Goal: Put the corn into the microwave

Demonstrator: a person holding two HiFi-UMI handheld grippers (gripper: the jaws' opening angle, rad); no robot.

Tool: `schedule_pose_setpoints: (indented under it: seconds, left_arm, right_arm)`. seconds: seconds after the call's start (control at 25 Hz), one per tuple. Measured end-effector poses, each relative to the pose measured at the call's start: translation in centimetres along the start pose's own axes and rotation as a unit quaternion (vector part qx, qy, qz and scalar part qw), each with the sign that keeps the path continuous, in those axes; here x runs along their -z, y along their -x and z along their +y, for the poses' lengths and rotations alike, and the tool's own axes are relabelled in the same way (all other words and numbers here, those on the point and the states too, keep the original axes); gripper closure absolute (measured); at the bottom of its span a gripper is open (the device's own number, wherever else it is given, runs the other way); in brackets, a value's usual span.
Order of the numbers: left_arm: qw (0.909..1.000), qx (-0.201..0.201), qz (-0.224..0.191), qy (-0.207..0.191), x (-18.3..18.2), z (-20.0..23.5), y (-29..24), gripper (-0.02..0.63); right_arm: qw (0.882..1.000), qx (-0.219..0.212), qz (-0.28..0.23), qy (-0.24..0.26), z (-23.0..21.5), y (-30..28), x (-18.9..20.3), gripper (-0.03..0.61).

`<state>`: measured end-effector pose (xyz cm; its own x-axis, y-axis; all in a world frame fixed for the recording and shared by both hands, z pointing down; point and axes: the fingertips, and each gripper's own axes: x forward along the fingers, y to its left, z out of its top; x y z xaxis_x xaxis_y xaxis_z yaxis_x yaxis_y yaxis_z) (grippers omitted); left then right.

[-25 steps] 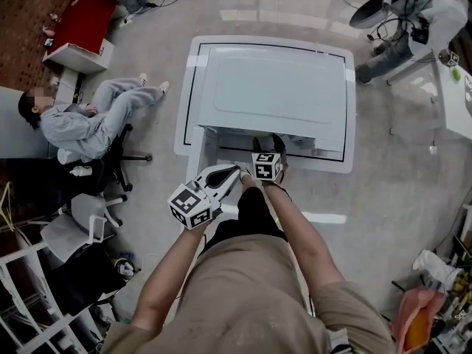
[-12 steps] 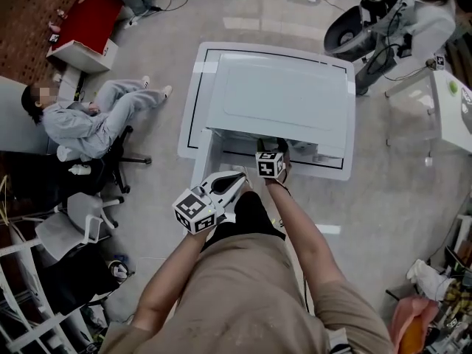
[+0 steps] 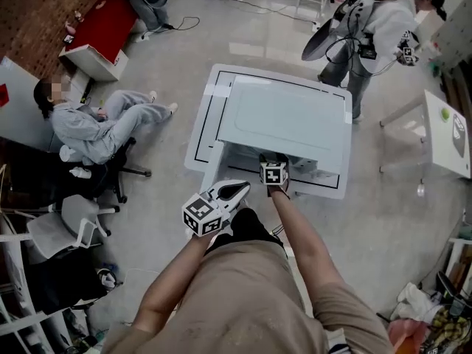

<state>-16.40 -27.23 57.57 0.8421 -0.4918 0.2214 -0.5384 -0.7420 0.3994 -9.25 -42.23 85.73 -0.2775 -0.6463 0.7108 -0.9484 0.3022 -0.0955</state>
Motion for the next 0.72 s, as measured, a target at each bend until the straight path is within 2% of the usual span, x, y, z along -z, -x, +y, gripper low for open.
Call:
schedule_pose_setpoints:
  seconds: [0.16, 0.36, 0.56, 0.72]
  left_arm:
    - [0.9997, -0.018, -0.015, -0.008, -0.1, 0.2, 0.8, 0.609]
    - [0.9985, -0.033, -0.043, -0.006, -0.4, -0.5, 2.1, 0.609]
    - [0.9966, -0.057, -0.060, -0.005, -0.1, -1.7, 3.1, 0.609]
    - [0.9959, -0.061, -0.067, -0.010, -0.5, -2.5, 4.3, 0.609]
  right_arm:
    - [0.999, 0.000, -0.038, 0.024, 0.1, 3.1, -1.1, 0.312]
    - [0.994, -0.050, -0.097, 0.014, 2.2, 11.1, -3.0, 0.311]
    - [0.980, -0.122, -0.155, -0.006, 3.9, 21.5, -5.2, 0.311]
    - [0.969, -0.142, -0.199, -0.021, 4.3, 28.6, -7.2, 0.313]
